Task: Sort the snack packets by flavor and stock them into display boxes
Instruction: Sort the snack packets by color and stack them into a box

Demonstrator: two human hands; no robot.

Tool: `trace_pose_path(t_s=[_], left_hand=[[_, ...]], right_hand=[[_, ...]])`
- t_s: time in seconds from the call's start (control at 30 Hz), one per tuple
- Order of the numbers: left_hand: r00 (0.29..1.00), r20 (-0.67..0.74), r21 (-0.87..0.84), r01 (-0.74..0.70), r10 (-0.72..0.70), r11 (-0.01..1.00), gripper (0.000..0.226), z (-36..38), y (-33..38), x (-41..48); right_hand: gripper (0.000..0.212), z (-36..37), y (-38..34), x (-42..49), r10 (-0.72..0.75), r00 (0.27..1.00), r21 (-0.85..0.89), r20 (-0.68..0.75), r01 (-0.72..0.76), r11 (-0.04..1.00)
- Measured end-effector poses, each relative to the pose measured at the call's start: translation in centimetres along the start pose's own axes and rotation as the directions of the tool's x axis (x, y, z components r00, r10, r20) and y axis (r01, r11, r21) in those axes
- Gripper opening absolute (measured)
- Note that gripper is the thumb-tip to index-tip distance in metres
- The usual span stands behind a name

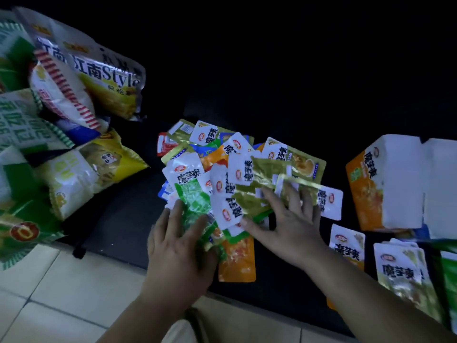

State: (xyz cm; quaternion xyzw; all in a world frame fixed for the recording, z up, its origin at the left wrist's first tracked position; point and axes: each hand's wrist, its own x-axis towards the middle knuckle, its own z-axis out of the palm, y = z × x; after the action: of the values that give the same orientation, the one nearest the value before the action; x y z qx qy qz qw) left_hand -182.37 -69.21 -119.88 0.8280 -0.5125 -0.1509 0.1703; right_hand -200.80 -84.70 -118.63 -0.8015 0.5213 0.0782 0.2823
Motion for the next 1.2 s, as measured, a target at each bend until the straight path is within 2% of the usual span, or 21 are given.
trace_pose_path(t_s=[0.1,0.13,0.2,0.27,0.33,0.4,0.47,0.53,0.6,0.7,0.87,0.97,1.1,1.2], left_hand=[[0.998,-0.039,-0.039,-0.042,0.04,0.998,0.07,-1.0,0.3,1.3],[0.998,-0.009,-0.015,-0.066,0.066,0.998,0.079,-1.4,0.9,2.1],[0.987,0.136,0.057,-0.098,0.09,0.994,0.096,-2.3,2.4,4.4],[0.966,0.253,0.192,-0.102,0.051,0.976,0.101,-3.5,4.4,7.4],[0.966,0.257,0.256,-0.097,0.029,0.962,0.099,-5.0,6.3,9.8],[0.96,0.275,0.223,-0.116,0.051,0.968,0.099,-5.0,7.0,10.9],[0.922,0.379,0.18,-0.16,0.082,0.971,0.097,-3.8,6.8,10.5],[0.892,0.438,0.223,-0.231,0.114,0.947,0.098,-1.7,5.7,9.5],[0.909,0.396,0.238,-0.242,0.134,0.941,0.099,-0.1,4.3,9.0],[0.928,0.325,0.186,-0.249,0.18,0.95,0.096,0.5,2.8,8.1],[0.938,0.171,0.071,-0.316,0.301,0.946,0.088,1.0,0.2,6.2],[0.932,0.116,0.043,-0.349,0.343,0.936,0.083,1.1,-1.3,6.0],[0.941,0.128,-0.027,-0.313,0.314,0.949,0.088,-1.2,-1.4,6.2],[0.901,0.111,-0.032,-0.42,0.42,0.907,0.085,-2.5,0.4,6.4]], right_hand=[[0.089,0.0,0.1,-1.1,-0.031,0.998,-0.002,0.053,0.031,1.0],[0.087,-0.3,0.2,-1.4,-0.039,0.996,0.006,0.075,0.039,0.999],[0.081,-0.8,0.4,-1.7,-0.057,0.994,0.036,0.089,0.054,0.998],[0.068,-1.6,0.5,-1.7,-0.069,0.997,0.165,-0.027,0.072,0.984],[0.053,-2.7,0.8,-1.0,-0.03,0.969,0.283,-0.244,0.101,0.954],[0.05,-3.7,1.4,0.7,0.017,0.939,0.224,-0.344,0.065,0.973],[0.056,-4.4,2.1,2.8,0.066,0.957,0.174,-0.282,-0.017,0.985],[0.063,-4.3,2.4,4.5,0.137,0.979,0.194,-0.149,-0.107,0.975],[0.068,-3.4,2.5,5.3,0.151,0.987,0.151,-0.055,-0.141,0.978],[0.07,-2.4,2.5,4.6,0.103,0.993,0.103,-0.065,-0.096,0.99],[0.064,-1.1,2.4,1.6,0.022,0.998,0.205,-0.057,-0.009,0.979],[0.063,-1.5,2.6,0.5,-0.03,0.999,0.339,-0.02,0.035,0.94],[0.086,-4.5,4.0,-0.2,-0.014,0.996,0.542,0.09,-0.037,0.84],[0.1,-5.3,6.0,-0.8,-0.04,0.99,0.571,0.137,-0.046,0.819]])
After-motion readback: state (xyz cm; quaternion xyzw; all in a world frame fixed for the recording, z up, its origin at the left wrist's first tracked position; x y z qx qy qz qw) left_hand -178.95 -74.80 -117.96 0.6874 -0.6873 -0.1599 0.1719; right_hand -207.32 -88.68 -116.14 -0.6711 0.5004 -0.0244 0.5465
